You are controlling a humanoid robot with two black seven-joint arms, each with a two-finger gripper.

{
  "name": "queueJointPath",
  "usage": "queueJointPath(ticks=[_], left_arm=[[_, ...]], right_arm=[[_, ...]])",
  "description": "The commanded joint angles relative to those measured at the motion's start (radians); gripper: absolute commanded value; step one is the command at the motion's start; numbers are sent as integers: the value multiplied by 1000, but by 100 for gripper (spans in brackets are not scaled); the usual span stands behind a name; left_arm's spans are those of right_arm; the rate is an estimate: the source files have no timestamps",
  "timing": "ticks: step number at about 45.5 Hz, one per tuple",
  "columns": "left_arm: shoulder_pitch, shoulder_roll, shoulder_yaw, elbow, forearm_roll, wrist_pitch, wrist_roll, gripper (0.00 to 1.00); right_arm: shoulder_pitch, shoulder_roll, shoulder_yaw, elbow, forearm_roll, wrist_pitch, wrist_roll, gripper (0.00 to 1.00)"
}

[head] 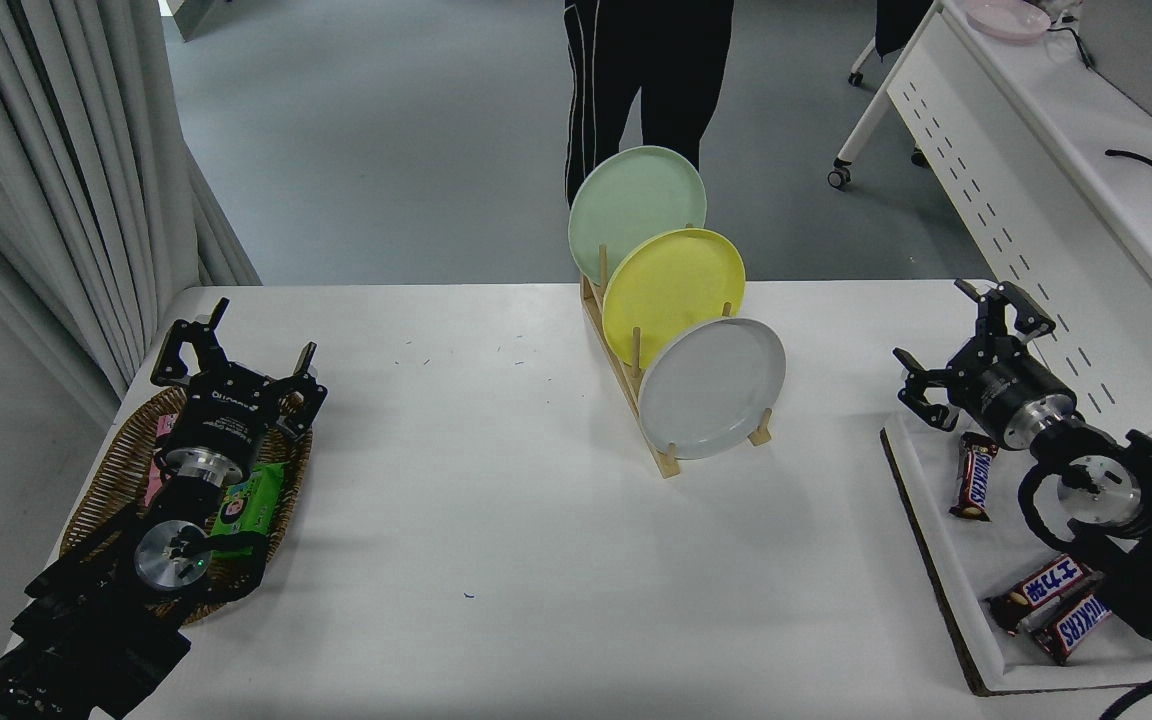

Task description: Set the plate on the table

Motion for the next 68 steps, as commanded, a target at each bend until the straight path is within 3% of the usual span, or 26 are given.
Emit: queueJointPath(ticks=[1, 4, 9, 20, 32, 42, 50, 59, 68], left_arm=[[0, 0, 0, 0, 0, 0, 0, 100], [0, 0, 0, 0, 0, 0, 0, 100], [0, 0, 0, -2, 0, 0, 0, 100], [0, 0, 0, 0, 0, 0, 0, 100], [0, 0, 1, -2, 0, 0, 0, 100], [0, 0, 0, 0, 0, 0, 0, 100], [0, 0, 1, 0, 0, 0, 0, 100], [0, 0, 0, 0, 0, 0, 0, 100], [0, 0, 0, 0, 0, 0, 0, 100]], right_arm=[[108, -85, -339, 75, 1, 8, 0, 100], [187, -123, -508, 144, 27, 10, 0, 100], [210, -186, -571, 269, 134, -6, 0, 100], [311, -280, -773, 437, 201, 11, -6, 100], [380, -373, -807, 580, 229, 3, -49, 100], [408, -378, -879, 654, 386, -13, -78, 100], [411, -415, -876, 724, 472, -98, -111, 100], [414, -401, -872, 796, 469, -342, -178, 100], [432, -349, -866, 801, 446, -345, -186, 100]])
